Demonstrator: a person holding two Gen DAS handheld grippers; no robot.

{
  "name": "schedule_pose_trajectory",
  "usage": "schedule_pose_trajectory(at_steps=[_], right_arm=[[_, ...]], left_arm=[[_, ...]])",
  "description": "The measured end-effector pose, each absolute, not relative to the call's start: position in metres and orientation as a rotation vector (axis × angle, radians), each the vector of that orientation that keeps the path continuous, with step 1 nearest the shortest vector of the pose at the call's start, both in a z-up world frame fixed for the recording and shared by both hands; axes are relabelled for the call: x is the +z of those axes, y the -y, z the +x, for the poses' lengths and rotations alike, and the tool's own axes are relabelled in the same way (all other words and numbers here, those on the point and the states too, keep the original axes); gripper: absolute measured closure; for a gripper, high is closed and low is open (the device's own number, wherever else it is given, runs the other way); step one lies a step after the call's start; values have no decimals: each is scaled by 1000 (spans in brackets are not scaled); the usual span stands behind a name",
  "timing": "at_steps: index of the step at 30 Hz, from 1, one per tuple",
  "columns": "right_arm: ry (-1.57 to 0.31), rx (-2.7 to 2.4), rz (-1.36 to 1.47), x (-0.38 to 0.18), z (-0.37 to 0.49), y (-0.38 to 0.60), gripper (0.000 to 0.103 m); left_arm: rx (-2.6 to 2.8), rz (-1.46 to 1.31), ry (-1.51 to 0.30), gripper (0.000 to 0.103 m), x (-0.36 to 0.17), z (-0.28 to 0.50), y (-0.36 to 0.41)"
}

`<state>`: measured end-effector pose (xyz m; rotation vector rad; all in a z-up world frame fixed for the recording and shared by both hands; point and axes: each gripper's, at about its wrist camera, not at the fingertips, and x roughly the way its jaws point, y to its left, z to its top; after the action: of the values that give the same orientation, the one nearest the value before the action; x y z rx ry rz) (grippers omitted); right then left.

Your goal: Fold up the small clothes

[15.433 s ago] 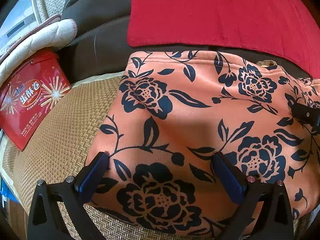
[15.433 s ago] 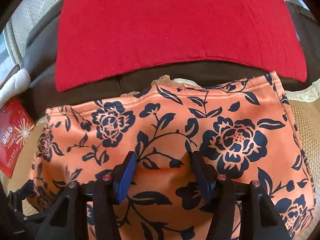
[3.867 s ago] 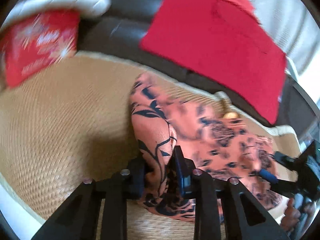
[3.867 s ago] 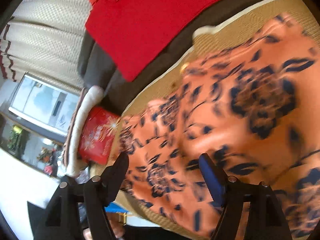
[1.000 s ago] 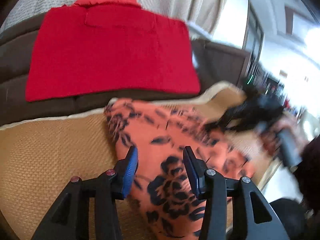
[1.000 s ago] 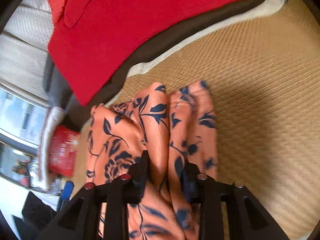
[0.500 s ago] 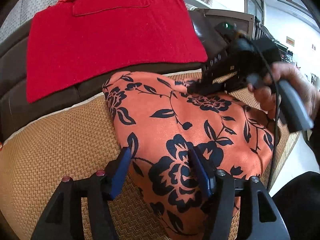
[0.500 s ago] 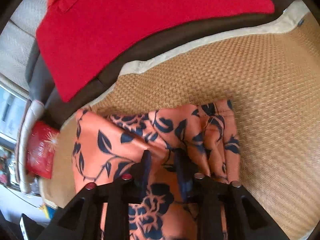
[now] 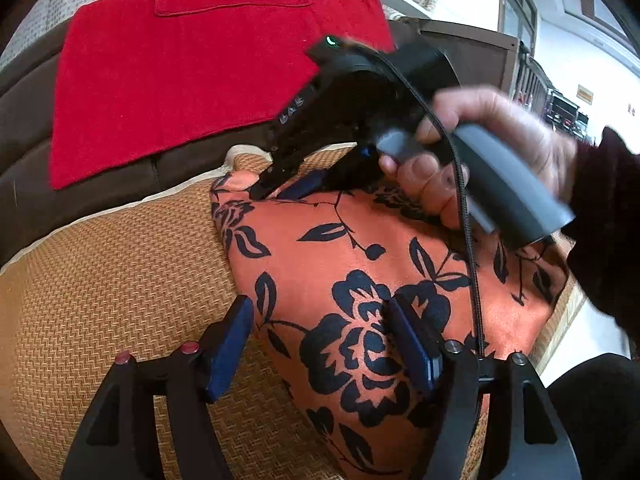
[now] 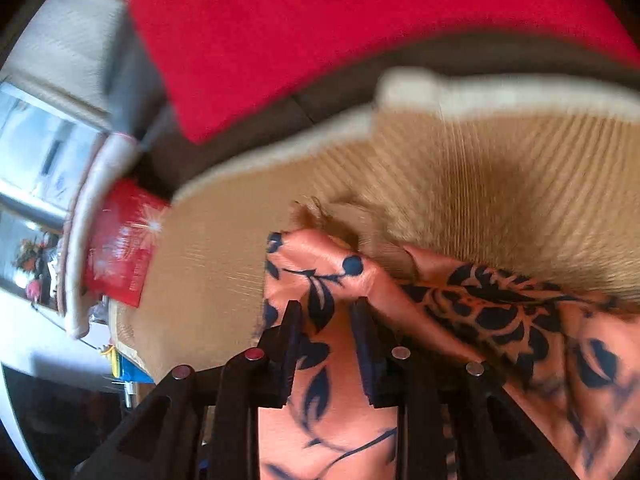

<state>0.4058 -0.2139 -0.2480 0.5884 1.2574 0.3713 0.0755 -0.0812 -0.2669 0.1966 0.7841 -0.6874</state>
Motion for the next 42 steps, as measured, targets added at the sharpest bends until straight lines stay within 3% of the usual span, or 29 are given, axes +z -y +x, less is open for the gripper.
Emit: schedule_pose_trajectory(at_steps=[3,13,20,31,36,42], right_arm=[[-1216,379,715,-245,399,234,74],[-1088,298,601,-174,282,283,72],[-1106,225,588,-202,206,294,71],[-1027,153,512,-170,237,298,70],[-1062,117,602,-212,278,308,69],[-1098,90,536,-204,290,295,70]], left_arm=[[-698,174,-806,30,-267,77,78],[-701,-10,-774,26,-244,82,51],[-633,202,-854,24,-275,70,79],[-631,223,-826,23,-268,65,85],[-632,222,-821,23,-271,74,89],[-630,222,-824,23,-268,71,86]])
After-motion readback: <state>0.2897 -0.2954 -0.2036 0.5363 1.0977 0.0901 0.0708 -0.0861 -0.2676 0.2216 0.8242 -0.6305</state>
